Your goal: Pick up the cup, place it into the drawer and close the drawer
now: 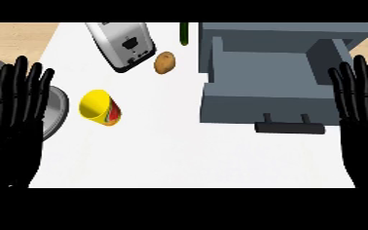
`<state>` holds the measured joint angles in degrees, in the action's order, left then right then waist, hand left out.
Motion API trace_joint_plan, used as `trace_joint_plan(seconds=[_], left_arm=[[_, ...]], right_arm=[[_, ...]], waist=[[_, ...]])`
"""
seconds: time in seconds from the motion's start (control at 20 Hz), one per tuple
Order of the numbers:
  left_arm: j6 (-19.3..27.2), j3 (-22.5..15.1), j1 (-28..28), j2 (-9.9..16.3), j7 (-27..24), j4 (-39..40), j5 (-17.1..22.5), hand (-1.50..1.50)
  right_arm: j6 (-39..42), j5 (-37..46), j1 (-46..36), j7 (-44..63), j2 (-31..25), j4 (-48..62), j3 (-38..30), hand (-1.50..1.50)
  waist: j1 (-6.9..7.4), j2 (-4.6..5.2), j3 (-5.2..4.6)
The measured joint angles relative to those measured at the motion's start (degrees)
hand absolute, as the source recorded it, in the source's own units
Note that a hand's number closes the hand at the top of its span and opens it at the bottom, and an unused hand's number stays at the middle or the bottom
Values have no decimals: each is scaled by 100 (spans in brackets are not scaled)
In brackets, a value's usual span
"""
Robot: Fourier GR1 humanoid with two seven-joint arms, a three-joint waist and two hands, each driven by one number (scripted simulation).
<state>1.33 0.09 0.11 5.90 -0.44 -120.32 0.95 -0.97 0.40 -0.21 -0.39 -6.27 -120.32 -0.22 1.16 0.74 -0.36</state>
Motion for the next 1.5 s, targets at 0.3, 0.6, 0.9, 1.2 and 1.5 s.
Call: trace_joint_plan(seconds=[0.3,0.6,0.9,1.2,1.5], left_arm=[[-998,262,-56,431,-268,421,936,-150],[-1451,470,-233,480,374,935,2227,-150],[-2101,854,-70,625,106,1741,2660,-150],[-2252,1213,-336,779,-259,2774,2412,-150],[-2241,1405,-480,864,-923,3858,1783,-150]], right_arm=[[-26,76,138,-123,132,-15,98,-150],[207,200,43,116,-106,155,159,-150],[374,101,-179,238,-202,376,-32,-150],[510,27,-311,77,-233,619,-192,-150],[576,69,-213,109,-218,490,-187,-150]], waist=[[-104,-56,25],[-119,-64,32],[-114,-70,34],[-124,-70,34],[-138,-69,35]])
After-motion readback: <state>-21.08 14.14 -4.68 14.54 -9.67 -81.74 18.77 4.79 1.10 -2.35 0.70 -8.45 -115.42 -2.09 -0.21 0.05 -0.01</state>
